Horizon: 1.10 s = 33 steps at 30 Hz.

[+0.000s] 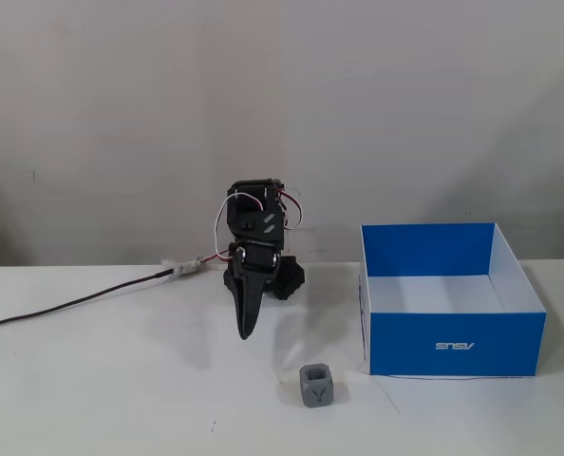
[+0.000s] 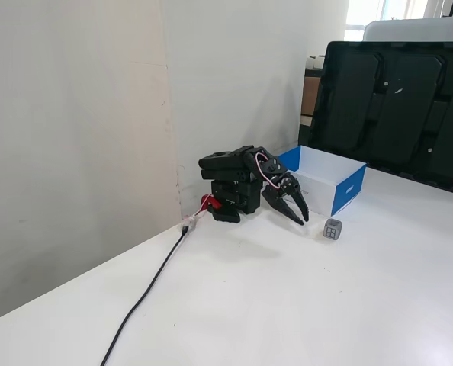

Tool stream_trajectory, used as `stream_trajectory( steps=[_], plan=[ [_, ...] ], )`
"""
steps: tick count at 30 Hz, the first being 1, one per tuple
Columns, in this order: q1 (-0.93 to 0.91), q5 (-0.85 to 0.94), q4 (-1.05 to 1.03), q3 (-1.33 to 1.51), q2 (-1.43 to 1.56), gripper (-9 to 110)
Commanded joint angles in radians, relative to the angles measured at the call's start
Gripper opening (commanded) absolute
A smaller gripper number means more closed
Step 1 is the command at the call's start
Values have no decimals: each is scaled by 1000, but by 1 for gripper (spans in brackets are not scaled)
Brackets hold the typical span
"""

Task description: Pick the gray block and keep it in the box.

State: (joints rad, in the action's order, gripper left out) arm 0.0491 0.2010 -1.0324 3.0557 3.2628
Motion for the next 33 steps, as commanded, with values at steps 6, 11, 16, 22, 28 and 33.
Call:
stream_trajectory(
  steps=[6,11,16,22,28,33],
  plan=[
    [-5,2,-2,6,167,0],
    [40,40,-5,6,167,0],
    [15,31,-5,6,167,0],
    [28,40,-8,6,167,0],
    [40,-48,-80,-138,164,0],
    [31,-158,-11,-241,130,0]
  ],
)
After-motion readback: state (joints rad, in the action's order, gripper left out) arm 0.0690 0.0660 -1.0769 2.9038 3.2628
